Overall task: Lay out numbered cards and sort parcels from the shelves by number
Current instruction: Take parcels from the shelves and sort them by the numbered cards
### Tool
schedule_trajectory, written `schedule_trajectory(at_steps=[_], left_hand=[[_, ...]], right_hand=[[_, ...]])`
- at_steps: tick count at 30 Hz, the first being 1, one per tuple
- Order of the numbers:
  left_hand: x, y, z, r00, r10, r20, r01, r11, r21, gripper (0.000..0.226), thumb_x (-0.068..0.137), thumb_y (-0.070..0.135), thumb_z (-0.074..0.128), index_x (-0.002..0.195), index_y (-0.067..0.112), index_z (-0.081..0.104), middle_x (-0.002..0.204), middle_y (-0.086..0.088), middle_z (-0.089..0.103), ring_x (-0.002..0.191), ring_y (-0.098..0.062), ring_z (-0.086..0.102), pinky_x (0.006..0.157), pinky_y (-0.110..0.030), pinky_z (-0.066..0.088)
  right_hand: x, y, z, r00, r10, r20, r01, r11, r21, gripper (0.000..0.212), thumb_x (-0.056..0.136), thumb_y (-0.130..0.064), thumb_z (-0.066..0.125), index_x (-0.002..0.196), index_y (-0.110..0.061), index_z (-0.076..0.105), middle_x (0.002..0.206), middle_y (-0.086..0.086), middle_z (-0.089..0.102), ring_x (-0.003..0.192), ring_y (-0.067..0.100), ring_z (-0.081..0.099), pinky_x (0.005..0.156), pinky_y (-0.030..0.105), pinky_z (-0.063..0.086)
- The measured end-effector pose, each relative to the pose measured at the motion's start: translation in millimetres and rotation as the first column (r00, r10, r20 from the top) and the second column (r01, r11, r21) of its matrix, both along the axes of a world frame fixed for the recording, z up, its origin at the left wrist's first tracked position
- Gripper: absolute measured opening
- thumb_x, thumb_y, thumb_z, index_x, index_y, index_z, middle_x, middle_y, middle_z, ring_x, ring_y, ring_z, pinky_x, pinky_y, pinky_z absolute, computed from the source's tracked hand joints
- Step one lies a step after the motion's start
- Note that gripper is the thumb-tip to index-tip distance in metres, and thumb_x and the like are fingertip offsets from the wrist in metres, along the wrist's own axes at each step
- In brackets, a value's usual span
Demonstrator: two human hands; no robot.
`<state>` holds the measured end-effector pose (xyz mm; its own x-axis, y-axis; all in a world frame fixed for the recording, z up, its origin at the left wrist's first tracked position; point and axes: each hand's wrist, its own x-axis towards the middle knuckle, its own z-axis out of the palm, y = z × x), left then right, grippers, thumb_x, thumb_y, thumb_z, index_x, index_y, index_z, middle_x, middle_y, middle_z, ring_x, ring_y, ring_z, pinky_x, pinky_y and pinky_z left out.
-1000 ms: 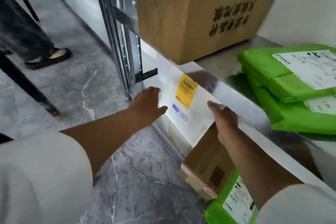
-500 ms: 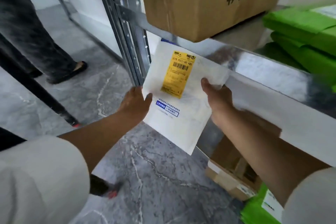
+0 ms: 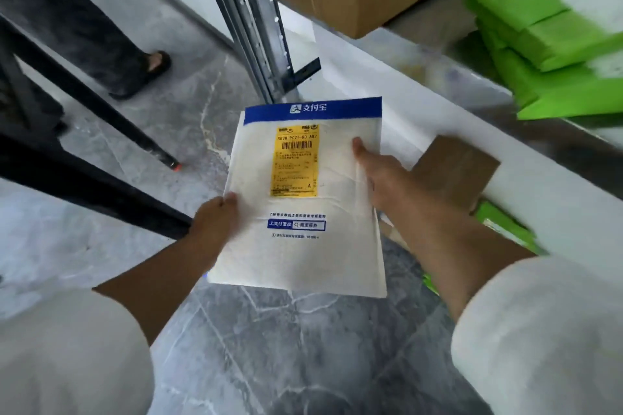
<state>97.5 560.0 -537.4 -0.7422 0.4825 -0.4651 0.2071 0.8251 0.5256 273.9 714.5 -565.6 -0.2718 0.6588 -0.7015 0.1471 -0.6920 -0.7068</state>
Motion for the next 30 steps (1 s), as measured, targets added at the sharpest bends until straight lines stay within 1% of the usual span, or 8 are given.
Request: schedule_trajectory(at_steps=[4,7,11,18,21,23,26,30], left_hand=[[12.8,-33.8,33.6,0.999,0.042,0.016,-0.042,0.999,-0.01,0.044,0.103,0.031,0.039,0.119,-0.005,0.059,0.097,-0.013,0.049,0.087,-0.022,0.046,0.074,-0.027,0.033],[23.4,-47.4,66.8,0.989,0.118,0.087,-0.124,0.99,0.067,0.03,0.1,0.032,0.046,0.088,0.01,0.062,0.093,-0.011,0.053,0.076,-0.024,0.051,0.067,-0.03,0.038],[37.4,-81.6,109.3,0.985,0.162,0.066,-0.167,0.983,0.081,0.035,0.099,0.032,0.047,0.068,0.018,0.051,0.074,-0.004,0.05,0.063,-0.02,0.046,0.056,-0.029,0.036],[62.6,-163.9,206.9,0.978,0.172,0.12,-0.177,0.984,0.031,0.029,0.099,0.036,0.045,0.091,0.013,0.061,0.09,-0.01,0.058,0.064,-0.017,0.048,0.054,-0.028,0.037],[78.3,-197.9,259.0,0.959,0.238,0.154,-0.238,0.971,-0.018,0.036,0.1,0.037,0.045,0.115,0.01,0.065,0.107,-0.012,0.061,0.088,-0.027,0.056,0.072,-0.03,0.04],[86.2,-210.9,281.3,0.951,0.269,0.155,-0.261,0.963,-0.067,0.043,0.101,0.035,0.042,0.125,0.005,0.06,0.111,-0.013,0.059,0.096,-0.03,0.055,0.075,-0.028,0.037],[108.8,-248.4,335.1,0.942,0.261,0.209,-0.251,0.965,-0.074,0.04,0.103,0.031,0.038,0.121,0.001,0.059,0.106,-0.015,0.056,0.091,-0.028,0.053,0.073,-0.027,0.037],[145.9,-306.7,394.5,0.901,0.318,0.294,-0.361,0.926,0.106,0.02,0.099,0.03,0.049,0.101,0.014,0.061,0.096,-0.01,0.056,0.083,-0.024,0.051,0.072,-0.029,0.04]], right_hand=[[18.0,-29.0,31.2,0.984,0.075,0.16,-0.063,0.995,-0.075,0.078,0.079,-0.073,0.051,0.127,-0.011,0.053,0.12,0.01,0.062,0.106,0.035,0.06,0.098,0.051,0.047],[34.7,-49.4,56.4,0.956,0.095,0.278,-0.077,0.994,-0.076,0.09,0.077,-0.078,0.048,0.136,-0.01,0.044,0.131,0.009,0.054,0.118,0.036,0.053,0.102,0.05,0.043],[54.5,-93.8,97.3,0.991,0.027,0.134,-0.023,0.999,-0.035,0.075,0.078,-0.065,0.061,0.13,-0.012,0.054,0.124,0.006,0.063,0.109,0.029,0.061,0.098,0.044,0.048],[102.0,-180.6,186.6,0.981,0.012,-0.192,-0.024,0.998,-0.059,0.051,0.085,-0.03,0.07,0.132,-0.016,0.056,0.126,0.002,0.065,0.116,0.02,0.062,0.104,0.041,0.045],[117.7,-212.5,236.2,0.993,0.023,-0.12,-0.035,0.994,-0.101,0.049,0.086,-0.029,0.069,0.13,-0.011,0.058,0.124,0.005,0.066,0.114,0.023,0.063,0.105,0.043,0.043],[120.9,-228.7,261.8,0.993,0.107,0.053,-0.101,0.989,-0.105,0.059,0.085,-0.049,0.065,0.13,-0.012,0.056,0.125,0.006,0.065,0.112,0.024,0.063,0.103,0.046,0.045],[139.8,-271.5,314.1,0.915,0.256,0.312,-0.247,0.967,-0.069,0.081,0.079,-0.074,0.041,0.134,-0.016,0.05,0.135,0.006,0.056,0.12,0.028,0.055,0.104,0.049,0.043],[172.6,-317.8,389.7,0.977,0.049,0.206,-0.041,0.998,-0.044,0.056,0.095,-0.059,0.035,0.126,-0.018,0.057,0.126,0.006,0.062,0.114,0.026,0.058,0.103,0.047,0.044]])
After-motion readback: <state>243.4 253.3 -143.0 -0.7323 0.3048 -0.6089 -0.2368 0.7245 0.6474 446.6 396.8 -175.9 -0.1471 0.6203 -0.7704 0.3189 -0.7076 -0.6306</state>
